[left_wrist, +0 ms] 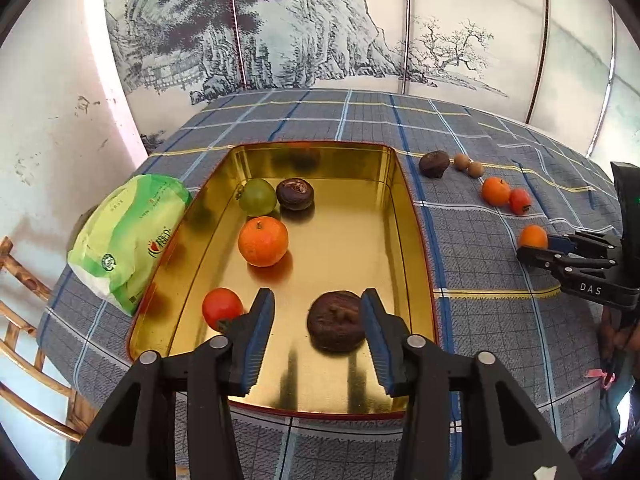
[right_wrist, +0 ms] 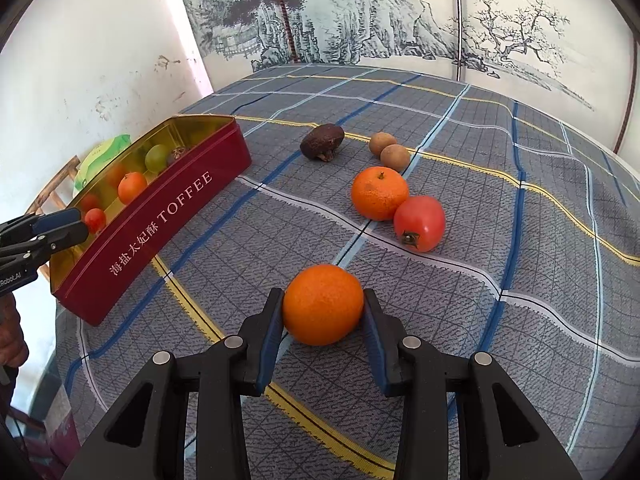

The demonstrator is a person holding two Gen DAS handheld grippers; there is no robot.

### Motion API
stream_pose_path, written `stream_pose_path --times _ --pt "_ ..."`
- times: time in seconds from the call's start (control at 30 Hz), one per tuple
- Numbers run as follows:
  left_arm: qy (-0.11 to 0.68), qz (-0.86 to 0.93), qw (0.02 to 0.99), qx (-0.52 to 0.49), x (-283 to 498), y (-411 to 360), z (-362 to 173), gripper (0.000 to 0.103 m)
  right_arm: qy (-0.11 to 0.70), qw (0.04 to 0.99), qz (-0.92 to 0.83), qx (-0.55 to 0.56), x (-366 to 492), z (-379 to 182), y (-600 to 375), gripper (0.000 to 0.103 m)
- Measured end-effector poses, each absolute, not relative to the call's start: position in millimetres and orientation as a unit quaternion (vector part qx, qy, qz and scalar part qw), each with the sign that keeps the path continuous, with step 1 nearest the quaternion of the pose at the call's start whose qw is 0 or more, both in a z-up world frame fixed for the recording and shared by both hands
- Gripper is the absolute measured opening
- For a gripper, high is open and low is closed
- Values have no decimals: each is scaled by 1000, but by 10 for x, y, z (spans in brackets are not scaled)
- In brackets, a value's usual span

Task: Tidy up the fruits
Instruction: 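Lower the mangosteen into the tin and open the left gripper, then carry the mandarin over the tin and release it with the right gripper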

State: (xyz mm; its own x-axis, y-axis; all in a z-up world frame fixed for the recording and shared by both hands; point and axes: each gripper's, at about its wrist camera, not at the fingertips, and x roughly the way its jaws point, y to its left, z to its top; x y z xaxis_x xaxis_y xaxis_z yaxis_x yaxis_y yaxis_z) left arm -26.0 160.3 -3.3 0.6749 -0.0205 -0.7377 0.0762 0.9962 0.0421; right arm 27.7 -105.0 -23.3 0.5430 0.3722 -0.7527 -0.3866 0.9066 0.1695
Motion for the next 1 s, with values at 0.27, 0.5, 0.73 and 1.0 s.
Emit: stream_pose_path --times 0.27,0.5,0.73,1.0 --pt "382 2 923 42 -347 1623 26 60 425 880 211 -23 267 -238 -1067 39" --pt "370 15 927 58 -431 1604 61 69 425 881 208 -31 263 -234 -1051 39" --pt "358 31 931 69 -483 1627 89 77 419 882 212 -31 150 -211 -1022 39" --pt "361 39 929 66 -487 1674 62 77 422 875 235 -18 63 -152 -911 38"
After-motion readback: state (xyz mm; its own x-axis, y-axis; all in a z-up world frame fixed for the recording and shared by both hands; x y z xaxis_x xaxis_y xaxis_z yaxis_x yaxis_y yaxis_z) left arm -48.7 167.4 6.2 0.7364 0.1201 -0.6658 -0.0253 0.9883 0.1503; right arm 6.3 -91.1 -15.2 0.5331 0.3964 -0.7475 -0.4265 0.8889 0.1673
